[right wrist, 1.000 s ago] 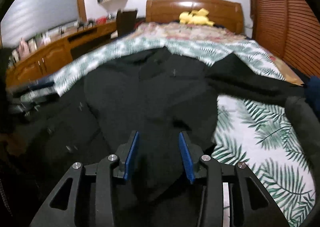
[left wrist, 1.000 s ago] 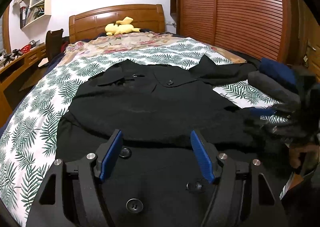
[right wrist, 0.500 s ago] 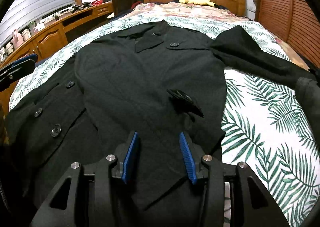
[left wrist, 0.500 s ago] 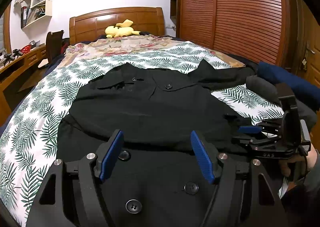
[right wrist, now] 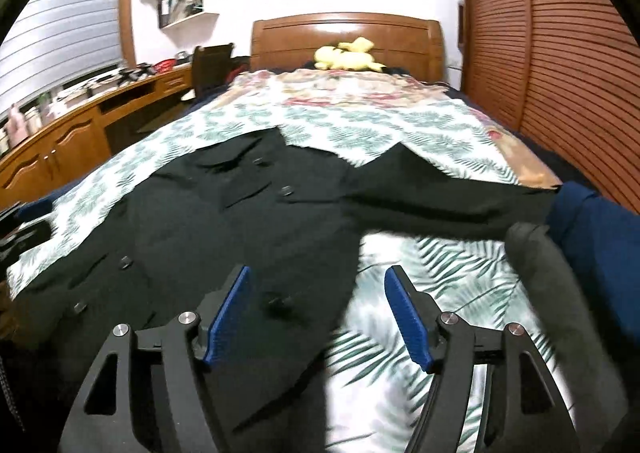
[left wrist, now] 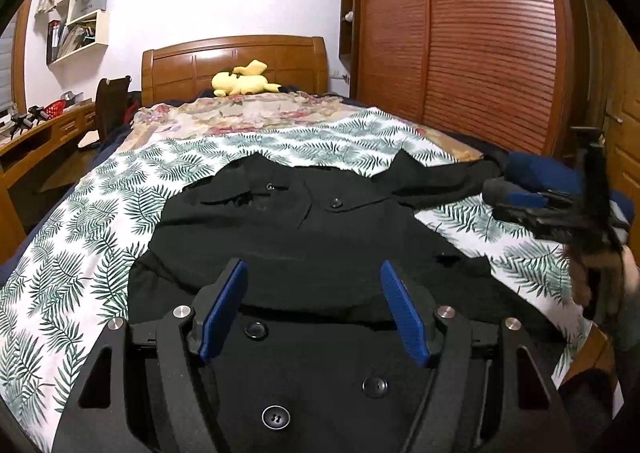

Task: Fold large clothes
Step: 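Grasp the other coat sleeve cuff with the right gripper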

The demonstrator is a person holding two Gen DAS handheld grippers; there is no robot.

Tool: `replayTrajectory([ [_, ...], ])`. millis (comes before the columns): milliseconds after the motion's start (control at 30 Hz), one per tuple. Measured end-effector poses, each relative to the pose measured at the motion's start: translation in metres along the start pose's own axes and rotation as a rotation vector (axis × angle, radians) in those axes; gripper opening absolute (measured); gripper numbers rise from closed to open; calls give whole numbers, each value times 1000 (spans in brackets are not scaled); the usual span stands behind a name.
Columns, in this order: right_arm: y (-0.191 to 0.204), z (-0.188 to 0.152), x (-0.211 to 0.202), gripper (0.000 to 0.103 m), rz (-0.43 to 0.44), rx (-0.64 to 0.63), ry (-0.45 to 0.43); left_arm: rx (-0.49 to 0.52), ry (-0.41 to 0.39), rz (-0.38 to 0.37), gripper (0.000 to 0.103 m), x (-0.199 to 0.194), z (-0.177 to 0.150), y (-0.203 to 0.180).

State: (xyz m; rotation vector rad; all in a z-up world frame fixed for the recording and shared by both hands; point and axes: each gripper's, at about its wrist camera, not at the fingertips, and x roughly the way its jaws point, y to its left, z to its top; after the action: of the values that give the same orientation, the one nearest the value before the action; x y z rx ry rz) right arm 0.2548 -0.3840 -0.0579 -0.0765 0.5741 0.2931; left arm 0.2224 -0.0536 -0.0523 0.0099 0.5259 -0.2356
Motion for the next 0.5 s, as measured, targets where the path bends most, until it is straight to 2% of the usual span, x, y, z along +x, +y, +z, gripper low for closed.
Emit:
replayTrajectory([
  [267,-56,28,64,71,-115,53,75,-11,-24,-2,71,-12,2,10],
  [433,-91,31,129,71,-183,121,186,-18,-9,3,71,-11,-1,19],
  [500,-105,33,149,71,-186,162,216,-23,-2,5,71,-10,-3,22],
])
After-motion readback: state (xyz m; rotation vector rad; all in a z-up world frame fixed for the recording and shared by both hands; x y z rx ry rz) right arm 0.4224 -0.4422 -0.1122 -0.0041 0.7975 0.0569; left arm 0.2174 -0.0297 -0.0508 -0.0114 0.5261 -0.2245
